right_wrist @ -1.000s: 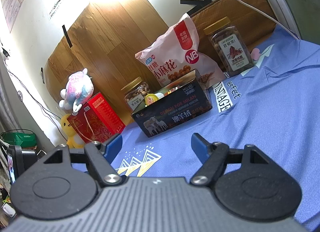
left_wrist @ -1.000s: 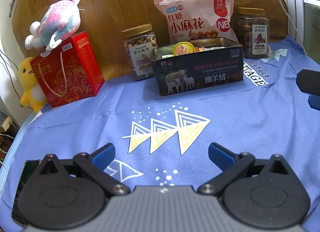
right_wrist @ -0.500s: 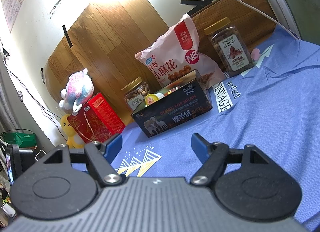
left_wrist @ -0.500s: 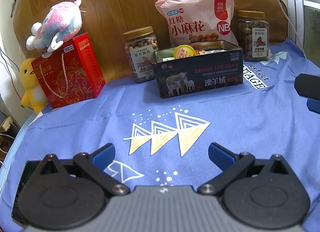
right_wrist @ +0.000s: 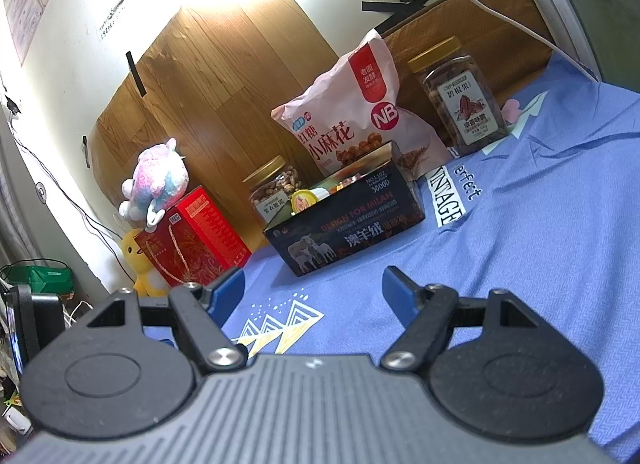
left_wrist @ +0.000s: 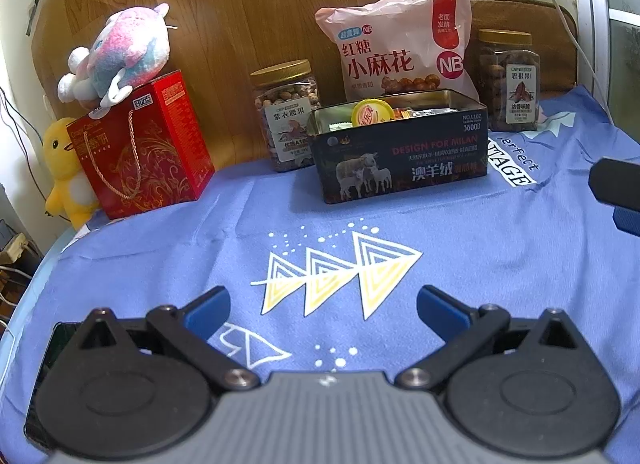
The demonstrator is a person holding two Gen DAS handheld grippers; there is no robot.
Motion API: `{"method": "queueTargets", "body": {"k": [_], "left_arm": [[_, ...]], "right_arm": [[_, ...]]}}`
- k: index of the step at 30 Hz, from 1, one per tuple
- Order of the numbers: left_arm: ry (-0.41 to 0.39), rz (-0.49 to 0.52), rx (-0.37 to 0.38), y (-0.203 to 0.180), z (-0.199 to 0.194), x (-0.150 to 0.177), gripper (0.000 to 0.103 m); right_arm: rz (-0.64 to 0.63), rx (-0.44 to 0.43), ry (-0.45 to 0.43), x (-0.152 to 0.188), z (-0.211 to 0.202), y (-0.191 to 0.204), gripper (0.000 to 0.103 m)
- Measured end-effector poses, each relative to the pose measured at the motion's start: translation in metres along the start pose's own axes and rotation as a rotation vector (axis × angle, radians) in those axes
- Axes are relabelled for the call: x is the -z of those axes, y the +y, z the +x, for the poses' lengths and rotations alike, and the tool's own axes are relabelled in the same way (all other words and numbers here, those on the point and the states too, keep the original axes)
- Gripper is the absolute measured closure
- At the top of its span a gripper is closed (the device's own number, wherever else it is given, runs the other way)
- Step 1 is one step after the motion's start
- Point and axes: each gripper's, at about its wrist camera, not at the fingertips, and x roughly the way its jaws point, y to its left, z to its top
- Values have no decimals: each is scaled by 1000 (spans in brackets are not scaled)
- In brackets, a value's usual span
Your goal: Organize snacks
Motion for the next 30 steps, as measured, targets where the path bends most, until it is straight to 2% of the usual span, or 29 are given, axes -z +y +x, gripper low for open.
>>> {"method": "queueTargets", "body": {"k": [30], "left_arm": [[-28, -4, 0, -2, -6, -3, 0]], "right_arm": [[-5, -2, -6, -6, -3, 3, 25]]}}
